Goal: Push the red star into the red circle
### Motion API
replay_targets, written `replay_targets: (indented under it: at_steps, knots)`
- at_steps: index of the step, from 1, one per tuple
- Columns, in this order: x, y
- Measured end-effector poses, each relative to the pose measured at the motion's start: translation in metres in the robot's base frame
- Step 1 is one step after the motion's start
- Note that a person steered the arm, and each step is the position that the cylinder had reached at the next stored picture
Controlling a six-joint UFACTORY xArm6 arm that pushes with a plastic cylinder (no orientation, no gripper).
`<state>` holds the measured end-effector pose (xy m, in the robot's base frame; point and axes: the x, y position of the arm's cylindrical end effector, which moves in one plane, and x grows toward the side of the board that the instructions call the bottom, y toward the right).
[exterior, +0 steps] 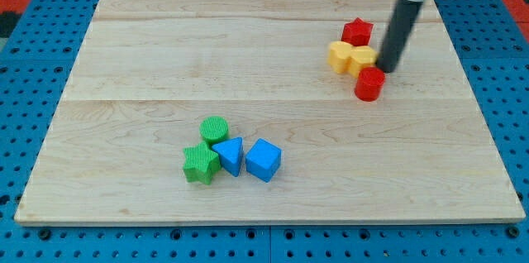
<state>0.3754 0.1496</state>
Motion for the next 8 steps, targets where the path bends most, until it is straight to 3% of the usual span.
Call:
replay_targets:
  at_steps: [1,3,5,7,8]
  knots:
    - [-0.015,-0.073]
    - [-0.052,-0.142]
    - [-0.077,-0.092]
    - [-0.082,0.027]
    - [-0.092,0.033]
